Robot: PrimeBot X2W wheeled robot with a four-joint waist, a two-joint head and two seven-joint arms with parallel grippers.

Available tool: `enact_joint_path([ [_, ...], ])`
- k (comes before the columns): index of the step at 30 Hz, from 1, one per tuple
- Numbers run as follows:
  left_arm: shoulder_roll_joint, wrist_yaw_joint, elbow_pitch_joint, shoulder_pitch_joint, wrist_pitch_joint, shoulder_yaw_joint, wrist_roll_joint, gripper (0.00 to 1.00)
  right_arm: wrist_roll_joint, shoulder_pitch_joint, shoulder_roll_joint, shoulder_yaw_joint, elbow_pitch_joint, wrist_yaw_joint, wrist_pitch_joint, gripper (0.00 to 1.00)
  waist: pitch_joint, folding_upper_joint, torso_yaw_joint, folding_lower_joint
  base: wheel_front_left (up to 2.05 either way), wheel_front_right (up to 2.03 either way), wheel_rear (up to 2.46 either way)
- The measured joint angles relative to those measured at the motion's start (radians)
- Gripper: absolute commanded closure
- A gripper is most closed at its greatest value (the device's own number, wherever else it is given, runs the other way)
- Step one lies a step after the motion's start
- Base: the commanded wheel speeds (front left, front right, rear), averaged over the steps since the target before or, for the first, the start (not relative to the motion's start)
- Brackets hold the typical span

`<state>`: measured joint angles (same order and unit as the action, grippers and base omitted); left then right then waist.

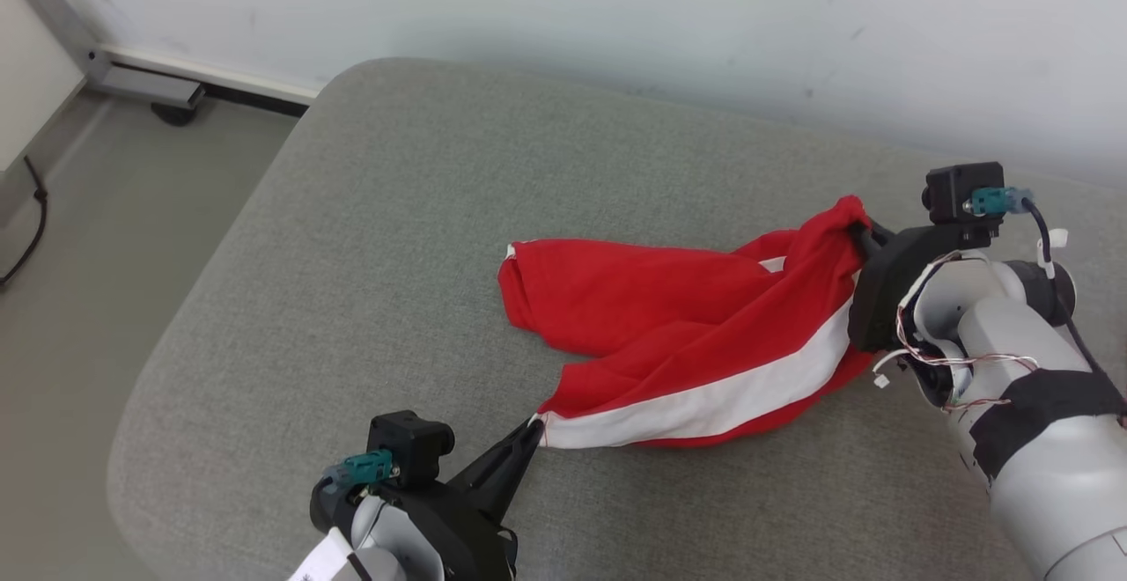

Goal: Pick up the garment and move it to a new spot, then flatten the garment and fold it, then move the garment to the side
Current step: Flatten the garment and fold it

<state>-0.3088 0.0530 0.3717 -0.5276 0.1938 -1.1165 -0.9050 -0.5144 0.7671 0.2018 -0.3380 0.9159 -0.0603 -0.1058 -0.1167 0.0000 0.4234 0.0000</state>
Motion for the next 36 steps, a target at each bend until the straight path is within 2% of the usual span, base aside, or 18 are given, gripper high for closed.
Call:
enact_joint_path([
  [4,0.006,-0.002,0.006,-0.013,0.002,0.003,0.001,1.00,0.010,0.022,-0.022,-0.008,0.055,0.005,0.012,1.00,-0.018,0.0000,0.017,0.0001,0.00,0.00,0.00],
  [5,0.006,-0.002,0.008,-0.013,0.002,0.003,0.001,1.00,0.013,0.022,-0.029,-0.011,0.066,0.005,0.016,0.62,-0.020,0.0000,0.020,0.0000,0.00,0.00,0.00],
  [6,0.006,-0.002,0.010,-0.013,0.006,0.005,0.001,1.00,0.015,0.023,-0.037,-0.016,0.077,0.003,0.019,0.00,-0.023,0.0000,0.021,0.0001,0.00,0.00,0.00],
  [10,0.000,-0.001,0.025,-0.012,0.015,0.014,0.001,1.00,0.016,0.023,-0.050,-0.023,0.097,-0.016,0.044,0.00,-0.022,0.0000,0.011,0.0000,0.00,0.00,0.00],
  [20,-0.016,0.004,0.037,0.032,0.029,0.035,-0.003,1.00,0.012,-0.062,-0.023,-0.025,0.052,-0.055,0.171,0.00,-0.002,0.0000,-0.049,0.0000,0.00,0.00,0.00],
  [25,-0.024,0.009,0.041,0.049,0.033,0.038,-0.005,1.00,0.012,-0.139,0.001,-0.048,0.010,-0.060,0.232,0.00,0.016,0.0001,-0.085,0.0000,0.00,0.00,0.00],
  [30,-0.025,0.010,0.042,0.054,0.036,0.038,-0.005,1.00,-0.036,-0.216,0.009,-0.027,-0.057,-0.063,0.292,0.00,0.040,0.0000,-0.110,-0.0001,0.00,0.00,0.00],
  [36,-0.027,0.018,0.040,0.073,0.037,0.041,-0.007,1.00,-0.038,-0.224,0.020,-0.046,-0.100,-0.063,0.293,0.00,0.054,0.0000,-0.133,0.0000,0.00,0.00,0.00],
])
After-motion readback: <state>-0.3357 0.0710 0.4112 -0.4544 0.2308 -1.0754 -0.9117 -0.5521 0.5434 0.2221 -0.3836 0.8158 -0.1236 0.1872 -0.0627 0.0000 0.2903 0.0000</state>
